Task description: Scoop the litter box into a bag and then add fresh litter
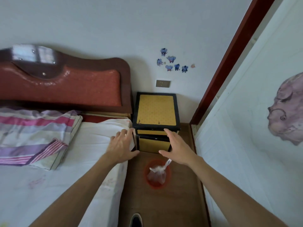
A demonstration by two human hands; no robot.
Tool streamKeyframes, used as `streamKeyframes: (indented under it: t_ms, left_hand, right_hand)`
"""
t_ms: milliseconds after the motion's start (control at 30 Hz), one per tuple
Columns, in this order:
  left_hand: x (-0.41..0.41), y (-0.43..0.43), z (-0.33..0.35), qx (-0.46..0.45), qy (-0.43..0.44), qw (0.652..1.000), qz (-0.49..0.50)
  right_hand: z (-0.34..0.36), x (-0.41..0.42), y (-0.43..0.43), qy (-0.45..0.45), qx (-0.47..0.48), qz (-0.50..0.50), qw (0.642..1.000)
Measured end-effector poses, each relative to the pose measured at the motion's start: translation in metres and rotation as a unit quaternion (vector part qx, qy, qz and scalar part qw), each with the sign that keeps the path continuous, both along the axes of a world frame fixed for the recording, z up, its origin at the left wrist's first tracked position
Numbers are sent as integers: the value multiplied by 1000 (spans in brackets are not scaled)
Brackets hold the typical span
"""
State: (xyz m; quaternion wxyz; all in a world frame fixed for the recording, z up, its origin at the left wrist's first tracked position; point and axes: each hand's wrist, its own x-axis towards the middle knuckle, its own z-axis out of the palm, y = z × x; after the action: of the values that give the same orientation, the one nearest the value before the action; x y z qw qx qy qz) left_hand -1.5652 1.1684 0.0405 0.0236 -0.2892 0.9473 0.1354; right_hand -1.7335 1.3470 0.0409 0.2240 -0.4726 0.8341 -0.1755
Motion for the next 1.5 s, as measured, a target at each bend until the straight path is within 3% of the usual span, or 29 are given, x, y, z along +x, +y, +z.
streamKeyframes:
  t_ms: [400, 700, 1133, 1500]
  left_hand:
    - [63, 44, 70, -77, 38, 993, 82]
    - [163, 68, 109, -90, 80, 979, 163]
    - [371, 141, 135, -129, 55, 925, 354]
    - [542, 279, 142, -129, 39, 853, 505]
  right_hand:
    - [73, 21, 8, 28, -52, 113, 992]
    - [115, 84, -15, 29, -96, 220, 970]
    - [145, 255, -58, 35, -136, 424, 895]
    - [166, 456, -10, 53, -157, 577, 800]
